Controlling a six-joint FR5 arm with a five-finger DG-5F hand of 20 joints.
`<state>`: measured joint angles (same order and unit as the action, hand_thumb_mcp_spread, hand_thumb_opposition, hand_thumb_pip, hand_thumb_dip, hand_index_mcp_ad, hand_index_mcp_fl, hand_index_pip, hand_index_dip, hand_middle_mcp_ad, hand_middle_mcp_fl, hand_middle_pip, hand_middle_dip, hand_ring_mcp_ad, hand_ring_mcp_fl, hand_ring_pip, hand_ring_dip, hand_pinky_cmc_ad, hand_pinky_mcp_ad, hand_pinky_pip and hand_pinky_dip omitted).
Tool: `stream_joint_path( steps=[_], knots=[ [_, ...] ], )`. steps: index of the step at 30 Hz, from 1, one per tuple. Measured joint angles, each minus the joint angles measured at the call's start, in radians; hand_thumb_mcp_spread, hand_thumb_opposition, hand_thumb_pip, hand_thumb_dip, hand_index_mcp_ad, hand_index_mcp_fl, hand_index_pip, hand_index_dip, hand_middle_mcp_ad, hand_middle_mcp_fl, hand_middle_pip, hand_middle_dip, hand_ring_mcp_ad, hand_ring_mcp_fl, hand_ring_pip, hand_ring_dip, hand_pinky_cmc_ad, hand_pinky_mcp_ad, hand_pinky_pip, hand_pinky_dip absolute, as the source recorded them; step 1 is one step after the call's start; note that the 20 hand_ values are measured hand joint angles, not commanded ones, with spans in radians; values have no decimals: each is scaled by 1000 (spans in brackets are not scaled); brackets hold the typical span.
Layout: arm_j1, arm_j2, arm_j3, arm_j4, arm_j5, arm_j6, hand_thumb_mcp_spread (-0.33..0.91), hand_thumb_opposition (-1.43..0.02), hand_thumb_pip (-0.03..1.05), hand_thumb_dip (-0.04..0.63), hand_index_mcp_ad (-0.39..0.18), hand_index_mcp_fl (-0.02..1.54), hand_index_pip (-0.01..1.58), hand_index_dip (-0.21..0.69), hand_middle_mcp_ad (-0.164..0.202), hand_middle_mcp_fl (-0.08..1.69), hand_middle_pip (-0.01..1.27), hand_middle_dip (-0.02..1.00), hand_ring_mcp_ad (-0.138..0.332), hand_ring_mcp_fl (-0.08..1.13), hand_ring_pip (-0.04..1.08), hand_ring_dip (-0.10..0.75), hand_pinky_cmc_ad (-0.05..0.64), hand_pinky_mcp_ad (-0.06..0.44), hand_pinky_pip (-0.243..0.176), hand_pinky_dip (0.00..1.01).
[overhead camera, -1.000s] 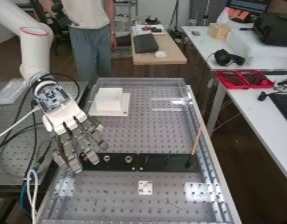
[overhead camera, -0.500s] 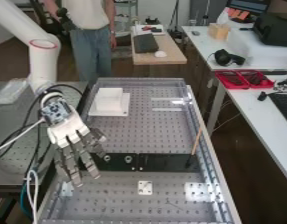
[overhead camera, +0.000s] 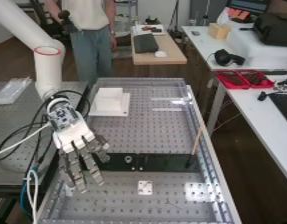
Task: Grab the larger nut and place it in the white container
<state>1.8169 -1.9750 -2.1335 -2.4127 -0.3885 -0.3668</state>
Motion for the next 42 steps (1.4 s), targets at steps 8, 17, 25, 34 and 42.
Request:
stream_joint_path(
  steps=[8, 17, 25, 34, 42],
  knots=[
    [-11, -9, 15, -27, -35, -31, 318, -864, 712, 206, -77, 3, 1567, 154, 86, 5, 120, 250, 188, 5, 138, 140, 375, 335, -124, 712],
    [-9, -9, 24, -49, -49, -59, 342, -897, 723, 237, -101, 7, 1567, 154, 87, 5, 120, 250, 188, 3, 126, 140, 375, 328, -124, 703],
    [-8, -24, 34, -87, -49, -18, 340, -895, 723, 251, -101, 3, 1567, 154, 86, 5, 120, 250, 188, 7, 127, 140, 375, 328, -124, 702],
    [-3, -39, 39, -101, -44, 2, 342, -908, 763, 253, -101, 3, 1567, 154, 87, 5, 120, 250, 188, 7, 126, 140, 375, 326, -124, 702],
    [2, -49, 43, -107, -31, 17, 342, -908, 763, 253, -101, 3, 1567, 154, 86, 5, 120, 250, 188, 7, 127, 140, 375, 323, -124, 702]
  ],
)
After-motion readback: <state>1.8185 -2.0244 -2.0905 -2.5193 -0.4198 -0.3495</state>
